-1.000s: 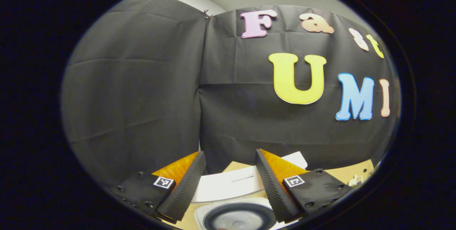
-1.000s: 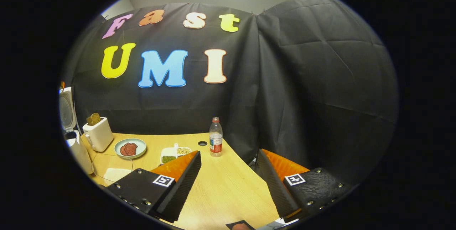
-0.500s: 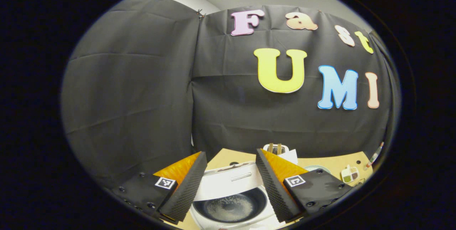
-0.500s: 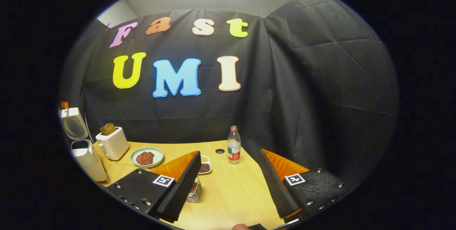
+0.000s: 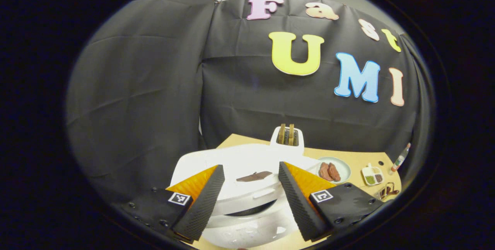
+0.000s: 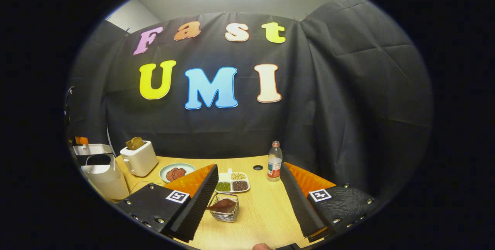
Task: Close the left gripper, press the button to open the rice cooker; take a wooden spoon from the chopstick holder with the right hand, scoop a spoonful of rice and pour it into the rice cooker, then put the wooden spoon back into the chopstick holder.
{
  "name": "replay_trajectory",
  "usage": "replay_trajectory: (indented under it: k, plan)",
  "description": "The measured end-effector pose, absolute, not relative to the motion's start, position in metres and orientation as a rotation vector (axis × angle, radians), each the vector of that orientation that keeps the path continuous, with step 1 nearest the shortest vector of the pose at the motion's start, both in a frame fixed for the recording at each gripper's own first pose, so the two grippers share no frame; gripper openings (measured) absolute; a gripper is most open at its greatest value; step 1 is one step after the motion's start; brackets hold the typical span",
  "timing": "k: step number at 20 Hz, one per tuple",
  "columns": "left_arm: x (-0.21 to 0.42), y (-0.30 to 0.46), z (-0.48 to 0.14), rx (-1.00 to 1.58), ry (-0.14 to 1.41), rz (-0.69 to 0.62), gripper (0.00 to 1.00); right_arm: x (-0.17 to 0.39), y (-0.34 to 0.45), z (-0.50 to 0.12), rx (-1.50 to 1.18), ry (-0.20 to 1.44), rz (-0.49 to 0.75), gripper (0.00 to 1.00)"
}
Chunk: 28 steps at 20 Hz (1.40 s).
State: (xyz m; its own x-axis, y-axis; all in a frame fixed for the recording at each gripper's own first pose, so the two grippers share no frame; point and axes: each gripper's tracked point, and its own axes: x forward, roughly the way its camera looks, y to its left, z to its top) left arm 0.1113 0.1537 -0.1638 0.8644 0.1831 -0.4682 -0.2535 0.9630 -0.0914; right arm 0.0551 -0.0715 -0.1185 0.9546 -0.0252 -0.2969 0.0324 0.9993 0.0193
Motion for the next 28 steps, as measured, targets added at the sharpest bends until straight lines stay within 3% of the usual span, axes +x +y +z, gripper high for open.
replay_trajectory:
  k: [15, 21, 23, 25, 27, 28]
  plan:
    - [0.081, 0.136, -0.231, -0.074, 0.59, 0.203, 0.98, 0.05, -0.049, -0.112, 0.015, 0.288, 0.013, 0.97]
    - [0.079, 0.134, -0.236, -0.07, 0.549, 0.182, 0.96, 0.048, -0.034, -0.111, 0.023, 0.292, 0.05, 0.97]
    - [0.081, 0.131, -0.236, -0.052, 0.515, 0.17, 1.0, 0.05, -0.026, -0.108, 0.031, 0.283, 0.066, 0.97]
    - [0.08, 0.132, -0.235, -0.028, 0.505, 0.162, 0.96, 0.051, -0.014, -0.105, 0.033, 0.276, 0.095, 0.97]
    - [0.08, 0.132, -0.233, -0.038, 0.5, 0.167, 1.0, 0.051, -0.003, -0.101, 0.019, 0.27, 0.124, 0.97]
    - [0.081, 0.132, -0.232, -0.041, 0.491, 0.166, 0.96, 0.051, 0.003, -0.098, 0.01, 0.266, 0.136, 0.97]
